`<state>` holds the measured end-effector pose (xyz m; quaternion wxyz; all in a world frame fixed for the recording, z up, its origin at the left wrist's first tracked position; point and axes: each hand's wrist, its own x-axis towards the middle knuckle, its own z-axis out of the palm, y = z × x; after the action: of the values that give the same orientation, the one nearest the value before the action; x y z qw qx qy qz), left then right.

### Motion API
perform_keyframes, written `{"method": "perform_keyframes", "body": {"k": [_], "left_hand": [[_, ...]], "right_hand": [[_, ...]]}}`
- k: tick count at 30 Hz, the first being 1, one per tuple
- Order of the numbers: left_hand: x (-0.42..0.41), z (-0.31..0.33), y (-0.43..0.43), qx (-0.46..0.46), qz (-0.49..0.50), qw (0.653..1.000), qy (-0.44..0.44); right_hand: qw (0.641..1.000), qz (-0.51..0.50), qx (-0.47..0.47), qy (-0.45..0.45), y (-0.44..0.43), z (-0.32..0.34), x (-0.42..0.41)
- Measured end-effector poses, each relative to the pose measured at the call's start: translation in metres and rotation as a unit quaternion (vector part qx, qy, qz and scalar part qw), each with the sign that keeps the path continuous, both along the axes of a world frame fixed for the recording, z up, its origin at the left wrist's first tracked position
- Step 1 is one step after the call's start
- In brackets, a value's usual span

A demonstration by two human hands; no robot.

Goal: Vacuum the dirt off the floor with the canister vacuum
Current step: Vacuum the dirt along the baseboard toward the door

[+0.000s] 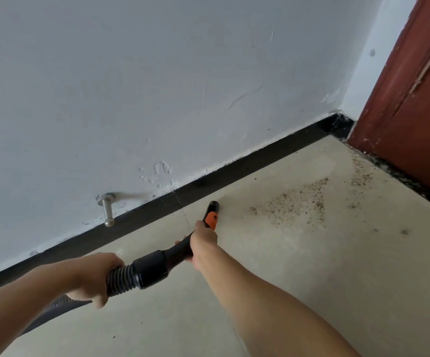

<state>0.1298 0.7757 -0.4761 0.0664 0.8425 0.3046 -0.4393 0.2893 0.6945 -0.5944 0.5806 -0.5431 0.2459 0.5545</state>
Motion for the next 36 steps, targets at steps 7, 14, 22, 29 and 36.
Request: {"method": "perform_keyframes", "body": {"k": [7,14,22,29,36], "left_hand": [[0.088,-0.011,-0.005,-0.001,-0.043,0.974,-0.223],[0.103,-0.004,-0.001,0.054,-0.095,0.966,-0.233],[-0.009,-0.013,0.051,0.146,-0.054,0.987,-0.046],[0.036,-0.016,0.025,0.121,-0.121,0.984,-0.039],[0.106,-0.029,-0.011,0.056,-0.201,0.975,-0.080]], "right_hand": [[0.996,-0.084,0.020,-0.024,-0.039,0.035,0.105],[0.993,-0.116,0.013,-0.028,-0.045,0.030,0.098],[0.981,-0.181,0.034,0.068,-0.018,0.007,-0.039],[0.972,-0.230,-0.006,0.041,-0.043,0.002,-0.016],[0.955,-0.295,-0.013,0.008,-0.106,0.011,0.035]]}}
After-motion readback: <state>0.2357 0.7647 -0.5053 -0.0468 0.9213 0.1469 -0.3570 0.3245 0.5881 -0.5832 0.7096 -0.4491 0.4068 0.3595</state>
